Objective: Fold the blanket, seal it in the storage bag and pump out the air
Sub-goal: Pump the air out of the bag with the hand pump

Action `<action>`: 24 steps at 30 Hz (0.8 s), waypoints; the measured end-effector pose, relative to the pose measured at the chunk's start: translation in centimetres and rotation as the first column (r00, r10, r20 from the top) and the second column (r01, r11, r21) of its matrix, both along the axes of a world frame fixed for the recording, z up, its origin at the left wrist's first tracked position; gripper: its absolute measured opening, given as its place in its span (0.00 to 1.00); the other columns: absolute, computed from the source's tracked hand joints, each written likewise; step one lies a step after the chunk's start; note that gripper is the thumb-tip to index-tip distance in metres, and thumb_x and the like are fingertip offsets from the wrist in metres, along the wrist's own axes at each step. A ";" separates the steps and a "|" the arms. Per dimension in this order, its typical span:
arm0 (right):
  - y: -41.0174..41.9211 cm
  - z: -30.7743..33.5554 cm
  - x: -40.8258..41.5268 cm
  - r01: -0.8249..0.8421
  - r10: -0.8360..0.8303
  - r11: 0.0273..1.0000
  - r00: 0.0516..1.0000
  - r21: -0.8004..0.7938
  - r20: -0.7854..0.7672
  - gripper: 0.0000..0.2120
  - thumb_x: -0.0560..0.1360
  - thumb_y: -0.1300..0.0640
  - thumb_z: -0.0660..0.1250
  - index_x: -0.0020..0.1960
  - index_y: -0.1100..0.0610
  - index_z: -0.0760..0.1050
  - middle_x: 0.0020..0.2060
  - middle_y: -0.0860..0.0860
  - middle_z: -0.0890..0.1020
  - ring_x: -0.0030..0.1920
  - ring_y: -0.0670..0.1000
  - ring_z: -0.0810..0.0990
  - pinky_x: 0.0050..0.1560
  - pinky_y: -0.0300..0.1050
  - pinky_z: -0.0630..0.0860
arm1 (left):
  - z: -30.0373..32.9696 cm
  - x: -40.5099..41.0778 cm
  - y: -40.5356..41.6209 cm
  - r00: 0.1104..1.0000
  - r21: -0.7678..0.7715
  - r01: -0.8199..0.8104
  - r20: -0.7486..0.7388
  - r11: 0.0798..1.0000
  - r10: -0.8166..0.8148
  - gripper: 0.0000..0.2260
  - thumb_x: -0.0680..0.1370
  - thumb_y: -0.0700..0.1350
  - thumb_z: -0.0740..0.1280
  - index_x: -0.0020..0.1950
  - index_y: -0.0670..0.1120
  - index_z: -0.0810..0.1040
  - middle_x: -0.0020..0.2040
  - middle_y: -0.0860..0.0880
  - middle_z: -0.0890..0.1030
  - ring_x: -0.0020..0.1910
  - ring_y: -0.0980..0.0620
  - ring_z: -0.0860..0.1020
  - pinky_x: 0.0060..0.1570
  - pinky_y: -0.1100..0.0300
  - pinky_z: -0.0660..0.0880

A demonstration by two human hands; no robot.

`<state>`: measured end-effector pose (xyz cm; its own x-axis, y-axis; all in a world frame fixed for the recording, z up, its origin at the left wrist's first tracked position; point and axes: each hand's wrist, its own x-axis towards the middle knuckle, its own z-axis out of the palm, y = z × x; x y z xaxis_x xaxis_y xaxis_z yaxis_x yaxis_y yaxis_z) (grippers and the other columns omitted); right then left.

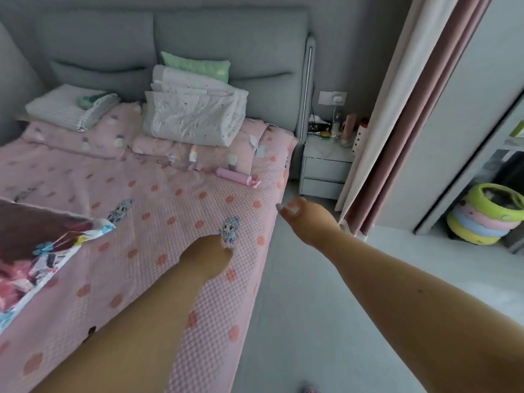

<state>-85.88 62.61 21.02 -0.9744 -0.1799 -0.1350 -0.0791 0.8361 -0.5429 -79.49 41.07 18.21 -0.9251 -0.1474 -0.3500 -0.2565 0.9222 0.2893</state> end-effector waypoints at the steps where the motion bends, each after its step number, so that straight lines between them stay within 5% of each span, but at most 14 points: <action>1: 0.0 -0.2 -2.1 -0.030 0.030 0.999 1.000 0.022 0.009 0.30 0.77 0.32 0.51 0.66 0.52 0.70 0.57 0.51 0.80 0.52 0.53 0.79 0.47 0.47 0.75 | -0.2 -1.1 0.0 0.999 0.014 -0.040 -0.009 0.999 0.040 0.09 0.82 0.52 0.58 0.53 0.47 0.72 0.52 0.45 0.77 0.48 0.47 0.76 0.53 0.53 0.75; 8: -3.1 -1.4 -13.2 -0.195 0.192 0.977 0.980 0.085 0.043 0.30 0.78 0.33 0.52 0.69 0.52 0.68 0.60 0.53 0.79 0.56 0.54 0.79 0.53 0.48 0.77 | -0.7 -6.7 -1.0 0.977 0.017 -0.211 0.001 0.977 0.211 0.14 0.81 0.52 0.59 0.55 0.43 0.75 0.51 0.46 0.78 0.48 0.47 0.78 0.48 0.55 0.75; 11: -6.1 -2.6 -16.7 -0.263 0.259 0.961 0.964 0.081 0.058 0.30 0.78 0.34 0.52 0.71 0.53 0.66 0.60 0.52 0.79 0.55 0.53 0.79 0.52 0.45 0.74 | -2.0 -9.7 -2.9 0.953 0.028 -0.303 0.023 0.953 0.302 0.19 0.81 0.55 0.59 0.64 0.43 0.72 0.61 0.46 0.77 0.56 0.47 0.77 0.54 0.55 0.74; 16: -10.6 -4.9 -22.8 -0.307 0.299 0.948 0.950 0.090 0.087 0.30 0.77 0.33 0.52 0.71 0.52 0.63 0.45 0.51 0.81 0.42 0.51 0.81 0.48 0.49 0.79 | -4.1 -15.2 -6.7 0.937 0.029 -0.346 0.053 0.938 0.344 0.23 0.81 0.54 0.58 0.73 0.44 0.65 0.68 0.46 0.73 0.62 0.47 0.74 0.57 0.56 0.72; 21: -13.8 -6.5 -29.2 -0.326 0.314 0.931 0.945 0.164 0.093 0.28 0.79 0.35 0.52 0.68 0.54 0.63 0.44 0.52 0.80 0.36 0.52 0.80 0.41 0.50 0.80 | -5.3 -21.3 -9.5 0.936 0.019 -0.344 0.089 0.939 0.341 0.19 0.81 0.53 0.58 0.67 0.43 0.68 0.63 0.46 0.76 0.53 0.49 0.77 0.51 0.55 0.75; 24: -15.6 -8.2 -32.9 -0.342 0.318 0.921 0.937 0.188 0.146 0.27 0.79 0.37 0.52 0.69 0.54 0.63 0.50 0.54 0.80 0.42 0.53 0.81 0.46 0.52 0.80 | -6.3 -23.9 -11.1 0.923 0.028 -0.376 0.103 0.926 0.372 0.19 0.81 0.54 0.58 0.66 0.45 0.70 0.58 0.49 0.77 0.49 0.51 0.78 0.50 0.54 0.76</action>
